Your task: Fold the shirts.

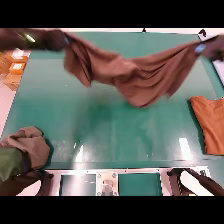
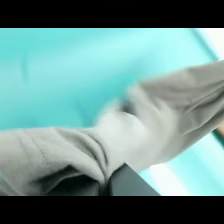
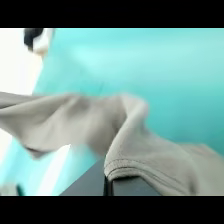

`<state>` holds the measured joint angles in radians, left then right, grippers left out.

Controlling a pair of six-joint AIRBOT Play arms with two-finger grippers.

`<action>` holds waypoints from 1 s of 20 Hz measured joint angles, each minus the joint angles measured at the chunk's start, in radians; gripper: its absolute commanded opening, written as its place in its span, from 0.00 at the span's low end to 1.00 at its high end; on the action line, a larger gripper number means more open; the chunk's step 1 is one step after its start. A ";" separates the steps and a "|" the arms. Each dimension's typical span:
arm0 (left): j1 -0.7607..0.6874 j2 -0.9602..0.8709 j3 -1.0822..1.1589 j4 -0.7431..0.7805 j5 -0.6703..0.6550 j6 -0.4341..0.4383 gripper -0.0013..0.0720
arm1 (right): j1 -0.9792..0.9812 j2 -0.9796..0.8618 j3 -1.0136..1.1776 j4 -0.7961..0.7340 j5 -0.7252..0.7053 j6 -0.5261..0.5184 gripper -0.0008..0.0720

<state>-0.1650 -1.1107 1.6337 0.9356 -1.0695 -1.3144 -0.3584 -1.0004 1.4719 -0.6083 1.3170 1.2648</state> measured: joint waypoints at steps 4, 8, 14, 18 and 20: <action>0.000 0.077 0.219 0.093 -0.087 -0.037 0.05 | -0.056 0.137 0.099 -0.011 -0.003 0.006 0.04; 0.000 0.100 0.282 0.270 -0.211 -0.082 0.05 | -0.084 0.217 0.129 -0.056 -0.059 0.008 0.04; 0.000 0.097 0.046 0.378 -0.225 -0.105 0.05 | -0.034 0.109 0.072 -0.077 -0.107 0.008 0.04; 0.000 0.005 -0.255 0.366 -0.101 -0.102 0.05 | 0.054 -0.072 -0.078 -0.080 -0.174 -0.010 0.04; 0.000 -0.097 -0.359 0.344 -0.053 -0.083 0.05 | 0.088 -0.193 -0.148 -0.089 -0.213 -0.013 0.04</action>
<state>-0.1646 -1.2072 1.2743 1.2797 -1.1225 -1.3975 -0.2703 -1.1931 1.3235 -0.6968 1.1042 1.2514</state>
